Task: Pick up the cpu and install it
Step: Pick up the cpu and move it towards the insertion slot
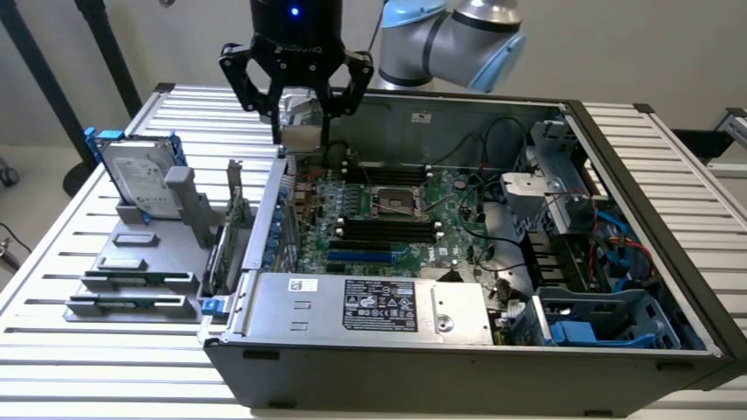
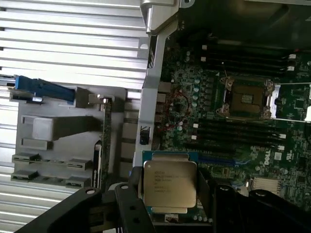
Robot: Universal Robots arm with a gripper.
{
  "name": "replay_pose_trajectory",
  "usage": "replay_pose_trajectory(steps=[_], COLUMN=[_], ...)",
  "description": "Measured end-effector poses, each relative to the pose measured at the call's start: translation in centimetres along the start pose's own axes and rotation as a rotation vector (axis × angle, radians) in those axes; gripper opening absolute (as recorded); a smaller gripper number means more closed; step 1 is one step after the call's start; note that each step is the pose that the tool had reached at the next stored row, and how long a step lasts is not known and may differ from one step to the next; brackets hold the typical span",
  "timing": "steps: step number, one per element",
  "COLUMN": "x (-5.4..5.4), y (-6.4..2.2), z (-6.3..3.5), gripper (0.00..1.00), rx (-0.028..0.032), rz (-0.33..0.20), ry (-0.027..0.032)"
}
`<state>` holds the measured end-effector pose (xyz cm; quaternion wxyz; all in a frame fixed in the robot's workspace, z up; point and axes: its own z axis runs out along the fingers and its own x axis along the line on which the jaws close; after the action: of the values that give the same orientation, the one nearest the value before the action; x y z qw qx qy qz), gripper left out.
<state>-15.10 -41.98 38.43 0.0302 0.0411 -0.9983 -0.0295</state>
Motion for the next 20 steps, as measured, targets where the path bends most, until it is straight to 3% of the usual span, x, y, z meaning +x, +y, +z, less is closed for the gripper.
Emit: replay_pose_trajectory(steps=[1, 5, 20], x=[-0.9, -2.5, -6.3], y=[0.23, 1.18, 5.12], z=[0.26, 0.95, 3.65], gripper=[0.55, 0.55, 0.55], rx=[-0.0001, 0.0001, -0.0004], rz=[0.000, 0.000, 0.000], ry=[0.0001, 0.0001, 0.0000])
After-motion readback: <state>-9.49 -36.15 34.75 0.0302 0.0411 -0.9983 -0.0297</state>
